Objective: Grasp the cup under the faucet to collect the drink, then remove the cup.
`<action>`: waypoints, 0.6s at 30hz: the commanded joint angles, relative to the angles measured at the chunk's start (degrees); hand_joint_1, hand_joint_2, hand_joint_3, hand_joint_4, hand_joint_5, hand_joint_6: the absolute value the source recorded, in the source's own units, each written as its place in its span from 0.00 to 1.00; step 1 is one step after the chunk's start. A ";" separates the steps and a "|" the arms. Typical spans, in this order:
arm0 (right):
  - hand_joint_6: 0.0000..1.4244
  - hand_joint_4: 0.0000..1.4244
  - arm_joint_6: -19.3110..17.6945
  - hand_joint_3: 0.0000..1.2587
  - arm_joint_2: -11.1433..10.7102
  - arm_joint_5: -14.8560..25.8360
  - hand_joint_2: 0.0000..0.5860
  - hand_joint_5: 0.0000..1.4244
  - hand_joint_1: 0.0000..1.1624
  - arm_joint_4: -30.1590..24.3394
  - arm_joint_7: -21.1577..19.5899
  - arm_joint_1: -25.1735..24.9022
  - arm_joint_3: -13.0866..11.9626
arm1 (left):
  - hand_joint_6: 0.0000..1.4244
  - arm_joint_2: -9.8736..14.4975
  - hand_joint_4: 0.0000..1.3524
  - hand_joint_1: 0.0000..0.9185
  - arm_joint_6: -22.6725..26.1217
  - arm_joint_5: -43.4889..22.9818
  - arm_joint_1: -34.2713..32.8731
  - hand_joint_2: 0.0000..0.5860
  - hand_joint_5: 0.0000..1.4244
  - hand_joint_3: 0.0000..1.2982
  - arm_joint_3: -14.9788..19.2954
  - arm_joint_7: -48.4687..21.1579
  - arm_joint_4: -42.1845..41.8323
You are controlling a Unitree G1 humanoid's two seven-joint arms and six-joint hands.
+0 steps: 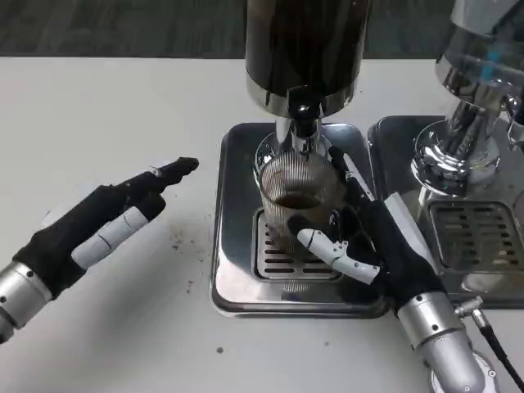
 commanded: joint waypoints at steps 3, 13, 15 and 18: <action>0.03 0.00 -1.39 0.00 0.91 0.01 0.41 0.00 0.45 2.47 -0.35 -2.18 0.34 | 0.02 0.76 0.07 0.00 1.02 0.61 1.53 0.14 0.04 0.14 0.08 0.47 -0.15; 0.04 0.00 -1.51 0.00 0.98 -1.03 0.40 0.00 0.47 4.16 -0.55 -3.59 1.12 | 0.02 0.82 0.09 0.00 1.90 0.18 2.46 0.14 0.05 0.19 0.46 0.33 -0.48; 0.04 0.00 -1.32 0.00 1.00 -1.42 0.39 0.00 0.49 4.35 -0.82 -3.76 1.31 | 0.02 0.87 0.10 0.00 2.03 0.24 2.49 0.15 0.05 0.20 0.56 0.34 -0.50; 0.05 0.00 -0.78 0.00 1.13 -2.05 0.38 0.00 0.51 4.39 -1.36 -3.85 1.49 | 0.02 0.90 0.10 0.00 2.29 0.24 2.59 0.15 0.05 0.20 0.69 0.29 -0.60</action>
